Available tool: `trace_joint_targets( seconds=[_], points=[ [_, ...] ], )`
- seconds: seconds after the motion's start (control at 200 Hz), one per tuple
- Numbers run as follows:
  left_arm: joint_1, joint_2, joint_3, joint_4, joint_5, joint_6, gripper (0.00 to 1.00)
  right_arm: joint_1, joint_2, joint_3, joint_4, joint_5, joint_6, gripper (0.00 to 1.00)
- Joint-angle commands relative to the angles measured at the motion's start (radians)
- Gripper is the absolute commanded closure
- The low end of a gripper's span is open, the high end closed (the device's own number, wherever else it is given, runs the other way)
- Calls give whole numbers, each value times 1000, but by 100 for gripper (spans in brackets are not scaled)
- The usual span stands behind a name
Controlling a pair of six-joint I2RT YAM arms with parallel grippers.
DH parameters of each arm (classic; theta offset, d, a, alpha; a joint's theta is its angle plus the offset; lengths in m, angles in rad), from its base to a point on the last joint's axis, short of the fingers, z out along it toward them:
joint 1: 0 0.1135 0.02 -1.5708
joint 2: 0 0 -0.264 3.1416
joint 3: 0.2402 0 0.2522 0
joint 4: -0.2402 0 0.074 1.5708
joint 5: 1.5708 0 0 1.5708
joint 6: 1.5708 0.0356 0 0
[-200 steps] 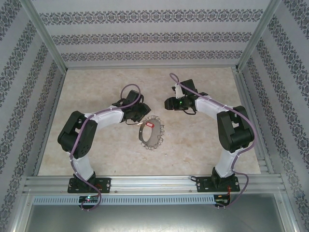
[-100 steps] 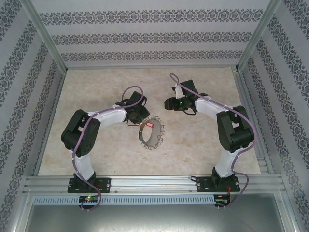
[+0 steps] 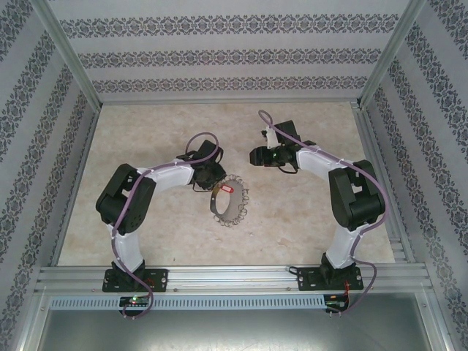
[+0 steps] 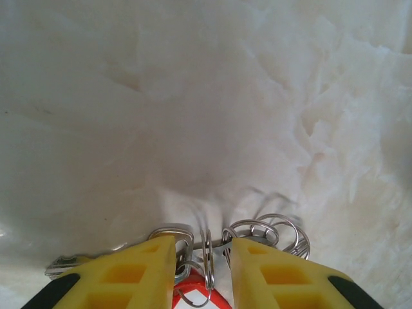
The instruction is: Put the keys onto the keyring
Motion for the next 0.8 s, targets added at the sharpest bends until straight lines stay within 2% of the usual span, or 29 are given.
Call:
trace_joint_targets(
  seconds=[0.0, 0.27, 0.46, 0.625, 0.719, 0.794],
  points=[
    [-19, 18, 30, -28, 6, -16, 72, -5, -17, -15, 17, -13, 16, 49],
    [-22, 35, 41, -26, 18, -15, 83, -9, -19, -18, 17, -13, 17, 49],
    [-22, 28, 38, -23, 20, -11, 100, -10, -26, -22, 17, -15, 17, 49],
    [-25, -12, 47, -16, 4, 35, 100, -12, -48, -22, 16, -38, 26, 49],
    [-28, -52, 80, -3, 3, 125, 100, -12, -81, -27, 19, -53, 36, 49],
    [-28, -70, 117, 27, 47, 215, 100, -12, -110, -31, 23, -67, 46, 49]
  ],
)
